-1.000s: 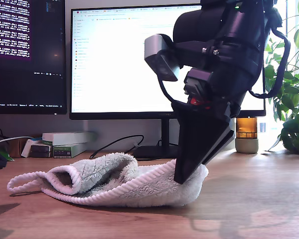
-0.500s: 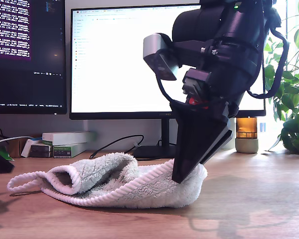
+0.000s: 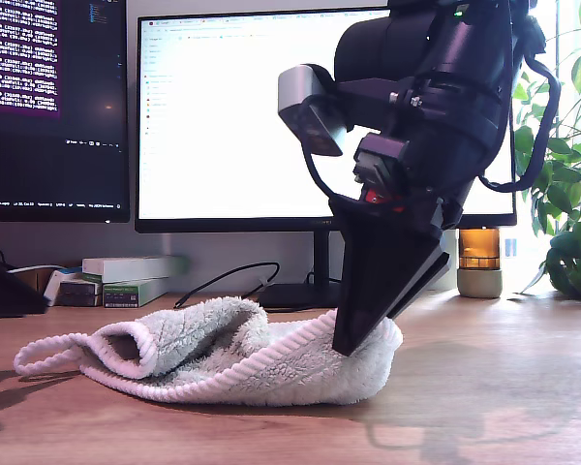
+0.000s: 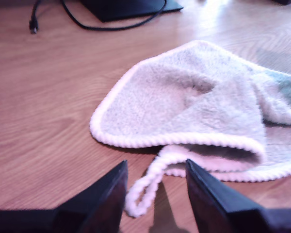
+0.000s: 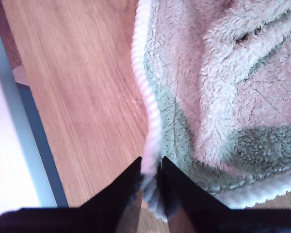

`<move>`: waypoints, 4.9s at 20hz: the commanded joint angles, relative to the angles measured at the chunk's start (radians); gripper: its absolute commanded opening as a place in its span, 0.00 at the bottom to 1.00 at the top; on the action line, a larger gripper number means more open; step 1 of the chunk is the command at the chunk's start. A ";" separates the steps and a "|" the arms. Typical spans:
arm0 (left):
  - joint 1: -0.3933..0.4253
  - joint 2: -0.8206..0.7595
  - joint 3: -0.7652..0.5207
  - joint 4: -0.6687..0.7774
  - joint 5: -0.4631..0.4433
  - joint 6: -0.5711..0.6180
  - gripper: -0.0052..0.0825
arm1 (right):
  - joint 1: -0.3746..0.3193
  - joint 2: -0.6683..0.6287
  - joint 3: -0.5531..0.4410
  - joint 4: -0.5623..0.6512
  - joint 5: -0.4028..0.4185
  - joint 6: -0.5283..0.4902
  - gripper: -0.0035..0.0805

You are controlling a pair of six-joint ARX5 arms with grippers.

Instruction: Fold the tea towel to a neat square and place it to the right

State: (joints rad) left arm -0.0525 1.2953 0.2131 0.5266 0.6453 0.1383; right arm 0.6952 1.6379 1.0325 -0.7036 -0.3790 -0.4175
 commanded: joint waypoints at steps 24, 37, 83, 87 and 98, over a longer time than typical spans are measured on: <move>-0.010 -0.044 0.021 -0.275 0.053 -0.108 0.03 | 0.002 -0.003 -0.003 -0.010 0.000 -0.003 0.17; -0.101 -0.278 0.055 -0.665 -0.052 -0.405 0.03 | 0.002 -0.003 -0.003 -0.032 0.049 -0.010 0.17; -0.350 -0.257 0.332 -0.944 -0.288 -0.305 0.03 | -0.048 -0.003 0.143 -0.267 0.101 -0.017 0.03; -0.350 -0.150 0.332 -0.860 -0.286 -0.223 0.03 | -0.048 -0.003 0.143 -0.164 0.093 -0.017 0.03; -0.350 0.093 0.332 -0.755 -0.158 -0.156 0.03 | -0.050 0.089 0.143 -0.061 0.093 -0.004 0.03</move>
State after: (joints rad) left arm -0.3996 1.3514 0.5518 -0.2337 0.4816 -0.0227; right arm 0.6430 1.7069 1.1870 -0.7734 -0.2810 -0.4294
